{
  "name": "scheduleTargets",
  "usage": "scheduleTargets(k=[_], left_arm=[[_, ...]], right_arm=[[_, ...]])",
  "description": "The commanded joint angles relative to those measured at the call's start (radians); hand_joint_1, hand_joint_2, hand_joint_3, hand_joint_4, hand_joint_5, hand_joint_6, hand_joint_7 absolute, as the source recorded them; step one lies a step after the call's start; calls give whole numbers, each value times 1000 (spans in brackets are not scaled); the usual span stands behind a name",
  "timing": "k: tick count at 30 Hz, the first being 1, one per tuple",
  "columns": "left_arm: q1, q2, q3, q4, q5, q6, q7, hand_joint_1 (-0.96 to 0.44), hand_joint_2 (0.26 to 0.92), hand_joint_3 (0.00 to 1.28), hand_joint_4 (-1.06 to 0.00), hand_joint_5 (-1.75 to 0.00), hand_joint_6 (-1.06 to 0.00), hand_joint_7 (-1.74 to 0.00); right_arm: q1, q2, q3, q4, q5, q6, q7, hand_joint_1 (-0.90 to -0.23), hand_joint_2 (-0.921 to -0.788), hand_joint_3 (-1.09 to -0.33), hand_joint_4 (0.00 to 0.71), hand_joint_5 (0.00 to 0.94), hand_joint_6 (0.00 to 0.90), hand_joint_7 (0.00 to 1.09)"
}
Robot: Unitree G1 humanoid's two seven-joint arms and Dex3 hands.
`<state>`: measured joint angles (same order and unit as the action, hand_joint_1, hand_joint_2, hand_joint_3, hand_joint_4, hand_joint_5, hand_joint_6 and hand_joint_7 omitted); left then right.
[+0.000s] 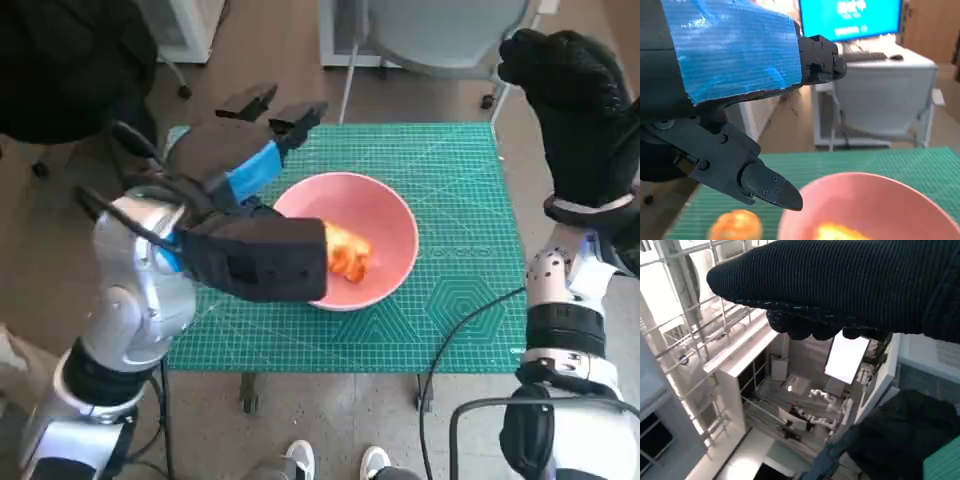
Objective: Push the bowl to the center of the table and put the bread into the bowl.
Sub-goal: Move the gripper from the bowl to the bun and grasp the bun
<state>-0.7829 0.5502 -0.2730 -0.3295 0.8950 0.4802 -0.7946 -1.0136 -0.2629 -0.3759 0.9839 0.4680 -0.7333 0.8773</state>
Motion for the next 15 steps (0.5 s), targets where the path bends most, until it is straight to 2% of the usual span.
scheduleTargets(k=[1,9,15], left_arm=[[35,42,40,-53,14,5,-18,-389,739,0,-14,-2,-211,-55],[98,95,68,-98,36,-1,-34,-410,732,0,-27,-4,-226,-33],[101,93,63,-94,58,37,-86,-420,730,0,-13,0,-225,-22]], right_arm=[[-4,10,2,20,2,13,15,-776,-921,-748,222,1,300,0],[-19,14,-1,42,4,10,35,-773,-921,-749,223,1,297,0],[-28,17,0,55,-1,6,40,-769,-921,-750,227,3,296,0]])
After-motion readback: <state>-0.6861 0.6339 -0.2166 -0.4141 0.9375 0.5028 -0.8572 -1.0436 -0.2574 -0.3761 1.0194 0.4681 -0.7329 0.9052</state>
